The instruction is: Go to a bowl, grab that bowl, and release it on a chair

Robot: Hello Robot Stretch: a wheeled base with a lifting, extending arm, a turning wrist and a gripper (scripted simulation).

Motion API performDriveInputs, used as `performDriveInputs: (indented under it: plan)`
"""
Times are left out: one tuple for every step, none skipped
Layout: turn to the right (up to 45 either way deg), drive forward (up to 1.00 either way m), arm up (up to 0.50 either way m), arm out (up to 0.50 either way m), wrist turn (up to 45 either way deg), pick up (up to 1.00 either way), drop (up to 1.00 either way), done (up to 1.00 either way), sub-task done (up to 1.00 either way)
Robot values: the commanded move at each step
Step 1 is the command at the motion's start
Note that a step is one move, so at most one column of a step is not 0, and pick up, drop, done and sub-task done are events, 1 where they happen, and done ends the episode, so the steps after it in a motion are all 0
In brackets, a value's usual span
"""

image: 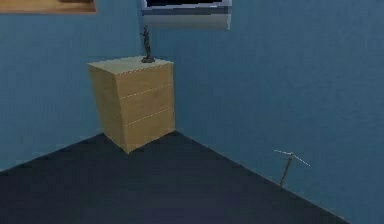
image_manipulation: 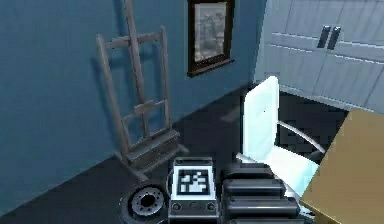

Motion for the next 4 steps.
performDriveInputs:
  plan:
    - [-45.0,0.00,0.00,0.00,0.0,0.00,0.00,0.00,0.00]
    - [-45.0,0.00,0.00,0.00,0.0,0.00,0.00,0.00,0.00]
    - [-45.0,0.00,0.00,0.00,0.0,0.00,0.00,0.00,0.00]
    - [-18.0,0.00,0.00,0.00,0.0,0.00,0.00,0.00,0.00]
